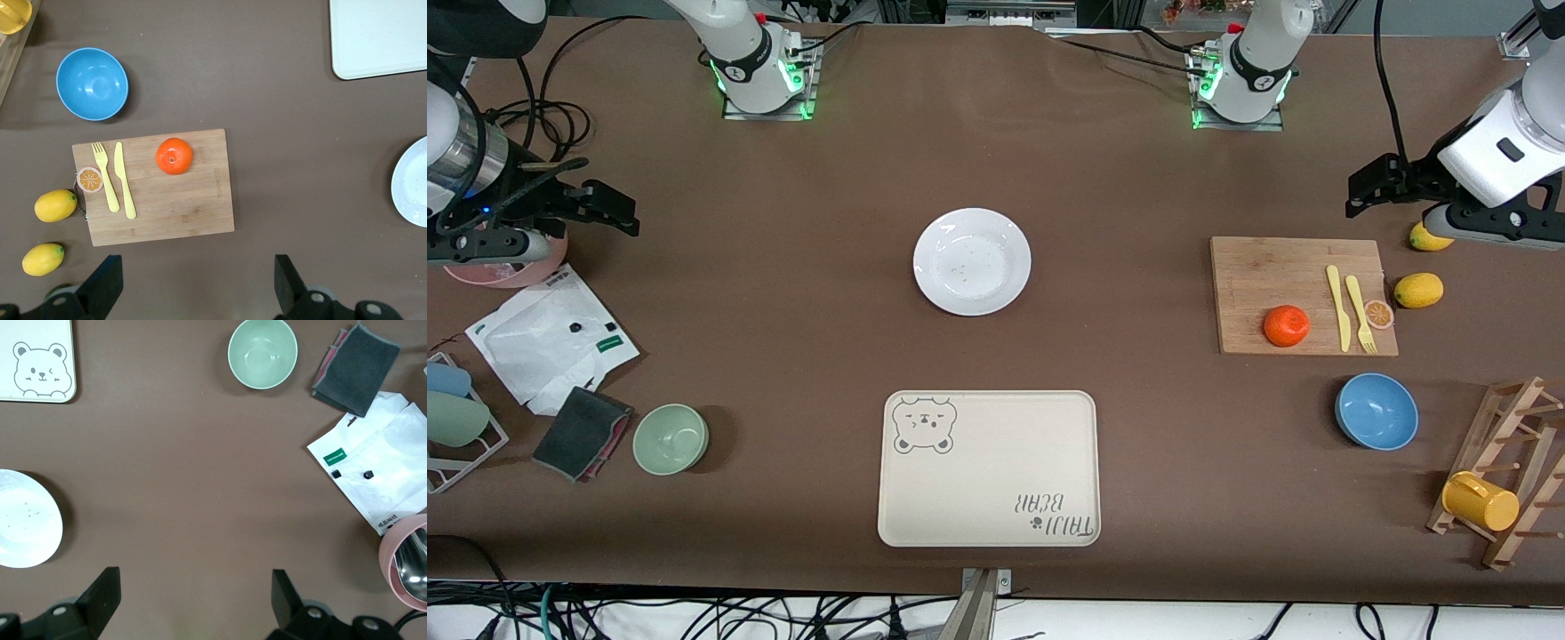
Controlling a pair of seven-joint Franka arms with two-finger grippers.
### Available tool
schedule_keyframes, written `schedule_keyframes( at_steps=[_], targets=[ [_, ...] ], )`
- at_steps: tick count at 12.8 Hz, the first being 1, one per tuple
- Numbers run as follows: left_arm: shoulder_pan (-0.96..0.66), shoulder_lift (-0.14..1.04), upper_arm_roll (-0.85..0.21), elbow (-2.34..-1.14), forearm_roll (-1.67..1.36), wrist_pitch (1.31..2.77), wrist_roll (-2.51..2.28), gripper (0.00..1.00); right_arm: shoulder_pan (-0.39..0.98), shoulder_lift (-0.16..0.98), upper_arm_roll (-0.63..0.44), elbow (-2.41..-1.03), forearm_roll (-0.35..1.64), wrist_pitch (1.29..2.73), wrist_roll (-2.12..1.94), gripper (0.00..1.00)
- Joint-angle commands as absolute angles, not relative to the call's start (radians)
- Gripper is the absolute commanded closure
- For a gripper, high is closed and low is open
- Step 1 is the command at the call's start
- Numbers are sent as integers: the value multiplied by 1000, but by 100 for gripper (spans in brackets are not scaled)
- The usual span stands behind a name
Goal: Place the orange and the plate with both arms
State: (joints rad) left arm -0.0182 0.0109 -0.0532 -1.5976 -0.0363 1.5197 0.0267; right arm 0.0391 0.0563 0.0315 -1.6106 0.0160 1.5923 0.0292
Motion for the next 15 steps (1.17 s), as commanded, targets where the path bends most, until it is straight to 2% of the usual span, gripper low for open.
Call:
schedule_keyframes(
  at_steps=[1, 4, 8, 10, 15],
  targets=[
    [-15, 23, -51, -1588, -38, 1506, 28, 0, 32, 25, 37, -1641, 17, 1605, 38, 0],
    [-23, 78, -57, -1592, -38, 1508, 26, 0, 32, 25, 38, -1641, 17, 1605, 38, 0],
    [-18, 253, -58, -1592, 67, 1522, 29, 0, 32, 25, 37, -1641, 17, 1605, 38, 0],
    [-14, 336, -57, -1601, 77, 1589, 29, 0, 32, 25, 37, -1641, 17, 1605, 38, 0],
    [12, 423, -54, -1640, 78, 1736, 37, 0, 32, 25, 37, -1641, 17, 1605, 38, 0]
  ],
)
